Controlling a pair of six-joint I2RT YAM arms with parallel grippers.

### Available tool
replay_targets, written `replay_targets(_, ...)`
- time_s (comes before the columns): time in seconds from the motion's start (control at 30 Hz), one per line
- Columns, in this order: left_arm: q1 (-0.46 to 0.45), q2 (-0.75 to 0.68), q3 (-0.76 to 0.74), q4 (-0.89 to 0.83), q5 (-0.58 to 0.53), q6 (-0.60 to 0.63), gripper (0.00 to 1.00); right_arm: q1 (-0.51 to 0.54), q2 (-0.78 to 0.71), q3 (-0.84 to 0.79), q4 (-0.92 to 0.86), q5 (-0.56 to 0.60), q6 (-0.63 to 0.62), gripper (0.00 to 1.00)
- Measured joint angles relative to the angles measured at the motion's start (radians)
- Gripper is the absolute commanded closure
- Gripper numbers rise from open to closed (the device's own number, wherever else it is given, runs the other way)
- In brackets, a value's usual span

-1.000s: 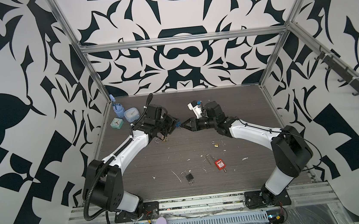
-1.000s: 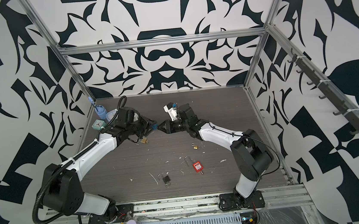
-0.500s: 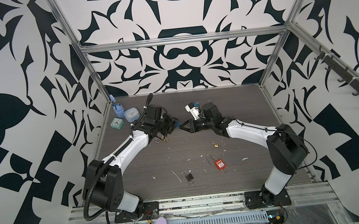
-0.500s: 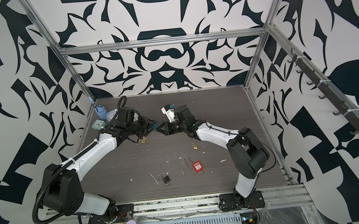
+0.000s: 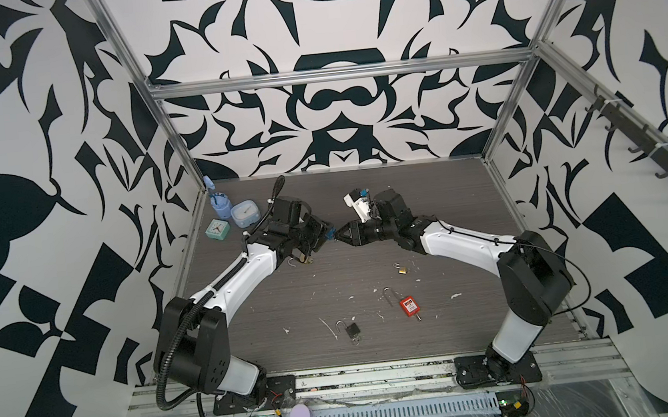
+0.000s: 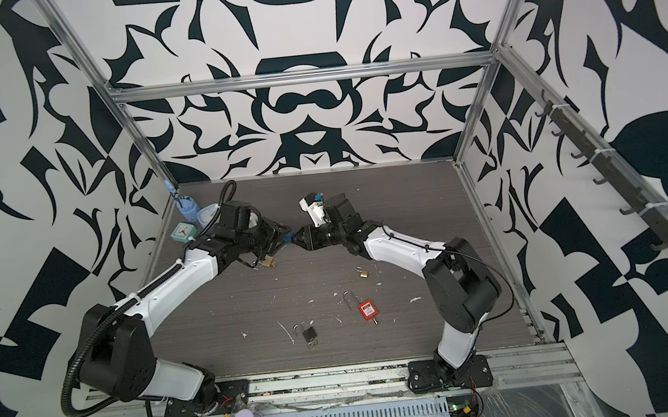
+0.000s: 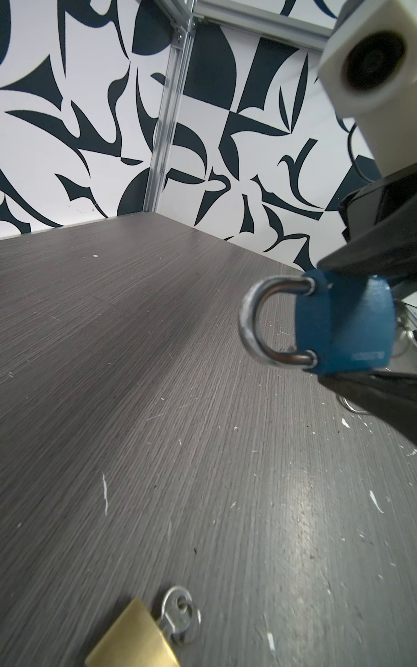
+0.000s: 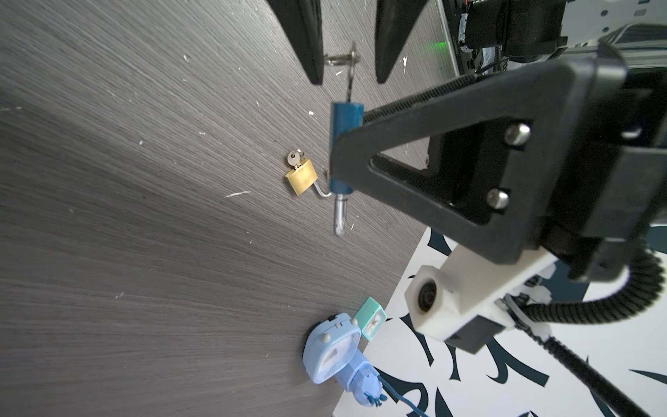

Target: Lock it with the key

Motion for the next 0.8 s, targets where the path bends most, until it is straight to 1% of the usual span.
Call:
replay_targets(0.43,0.000,0.000,0.000,0.000,0.000,0.003,1.00,0.000,0.001,0.037,-0.001,0.005,-0.005,0.79)
replay_targets(0.6,0.000,0.000,0.000,-0.001,-0.001,0.004,1.00,0.000,0.005,0.037,-0.001,0.007,-0.008,0.73)
replay_targets(0.8,0.000,0.000,0.000,-0.003,-0.005,0.004,1.00,0.000,0.005,0.037,-0.002,0.016,-0.010,0.72)
